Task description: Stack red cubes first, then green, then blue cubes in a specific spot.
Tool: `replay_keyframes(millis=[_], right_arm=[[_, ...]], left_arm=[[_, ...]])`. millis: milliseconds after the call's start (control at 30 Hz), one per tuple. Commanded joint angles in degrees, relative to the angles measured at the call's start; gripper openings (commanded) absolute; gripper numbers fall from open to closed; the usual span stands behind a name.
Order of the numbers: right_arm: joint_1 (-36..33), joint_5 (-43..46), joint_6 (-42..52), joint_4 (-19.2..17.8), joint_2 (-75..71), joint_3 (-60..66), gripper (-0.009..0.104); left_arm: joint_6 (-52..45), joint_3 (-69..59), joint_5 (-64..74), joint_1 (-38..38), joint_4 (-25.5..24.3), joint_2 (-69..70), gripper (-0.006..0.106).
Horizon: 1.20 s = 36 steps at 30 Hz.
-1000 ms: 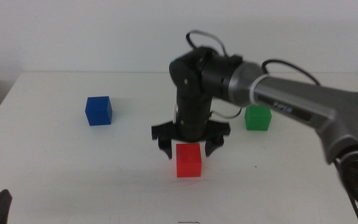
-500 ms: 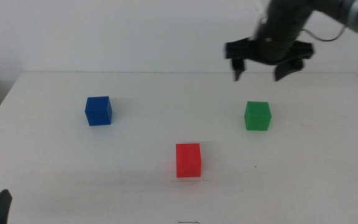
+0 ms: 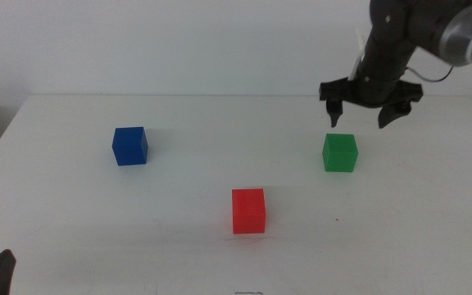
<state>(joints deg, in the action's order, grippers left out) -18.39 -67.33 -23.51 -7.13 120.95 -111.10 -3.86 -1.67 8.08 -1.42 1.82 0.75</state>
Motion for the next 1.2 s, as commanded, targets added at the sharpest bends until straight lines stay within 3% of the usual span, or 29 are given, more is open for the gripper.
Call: replay_keyframes(millis=[0,633,800,933,1033,1167], right_arm=[[0.42,3.25,0.89,-0.65,-1.84,-1.59,0.094],[0.36,7.33,2.45,-0.06,4.97,-1.59,0.094],[0.36,8.5,2.45,-0.12,6.09,-1.59,0.09],[0.36,9.08,2.45,-0.76,6.36,-1.59,0.07],[0.36,9.08,2.22,-0.31,6.53,-1.59,0.045],[0.36,8.24,2.92,0.99,6.97,-1.59,0.004]], left_arm=[[0.3,0.15,-4.36,-0.11,0.42,1.17,0.094],[0.3,0.15,-4.36,-0.11,0.42,1.17,0.094],[0.3,0.15,-4.36,-0.11,0.42,1.17,0.094],[0.3,0.15,-4.36,-0.11,0.42,1.17,0.094],[0.3,0.15,-4.36,-0.11,0.42,1.17,0.094],[0.3,0.15,-4.36,-0.11,0.42,1.17,0.094]])
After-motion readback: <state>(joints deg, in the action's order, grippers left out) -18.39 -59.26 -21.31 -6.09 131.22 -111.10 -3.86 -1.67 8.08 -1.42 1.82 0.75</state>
